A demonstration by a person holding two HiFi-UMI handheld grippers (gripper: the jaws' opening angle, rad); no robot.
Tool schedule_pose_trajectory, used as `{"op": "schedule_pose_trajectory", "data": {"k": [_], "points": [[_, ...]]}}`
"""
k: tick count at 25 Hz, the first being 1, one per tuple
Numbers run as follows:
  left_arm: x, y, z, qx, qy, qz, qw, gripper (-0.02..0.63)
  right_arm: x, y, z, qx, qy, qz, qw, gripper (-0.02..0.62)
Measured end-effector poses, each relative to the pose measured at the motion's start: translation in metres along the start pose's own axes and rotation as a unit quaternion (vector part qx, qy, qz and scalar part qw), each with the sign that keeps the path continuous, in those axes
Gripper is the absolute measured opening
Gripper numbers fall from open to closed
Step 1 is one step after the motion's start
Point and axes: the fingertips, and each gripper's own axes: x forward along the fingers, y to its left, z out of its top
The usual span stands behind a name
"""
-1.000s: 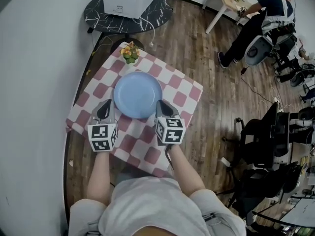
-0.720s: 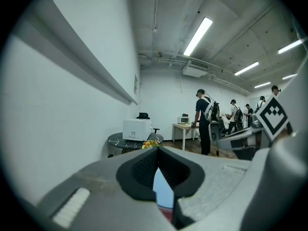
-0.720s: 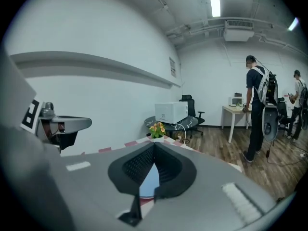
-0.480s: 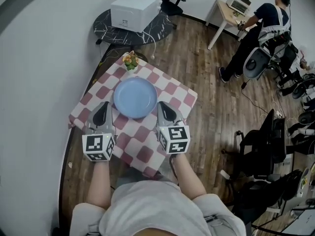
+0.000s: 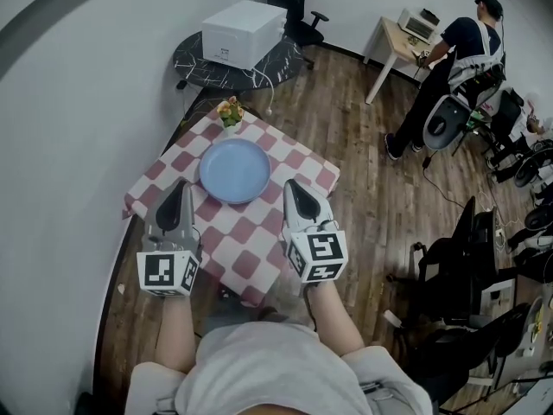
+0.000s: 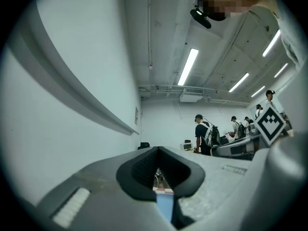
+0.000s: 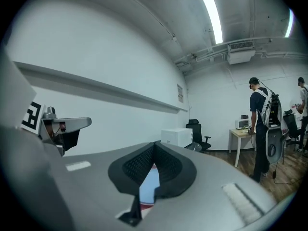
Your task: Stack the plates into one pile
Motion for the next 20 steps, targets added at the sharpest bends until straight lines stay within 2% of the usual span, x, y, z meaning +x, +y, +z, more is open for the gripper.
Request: {"op": "schedule_pose_trajectory", "data": {"k": [9, 20], "points": [[-0.038, -0.023, 0.032, 0.005, -0.031, 0.019, 0.9993, 0.002, -0.048, -0.003, 0.029, -0.025, -0.045, -0.004, 0.999, 0.002], [-0.054, -0.05, 0.04, 0.002, -0.035, 0.026, 0.999, 0.002, -0.081, -0.02, 0.036, -0.015, -0.066, -0.008, 0.998, 0.002]]}}
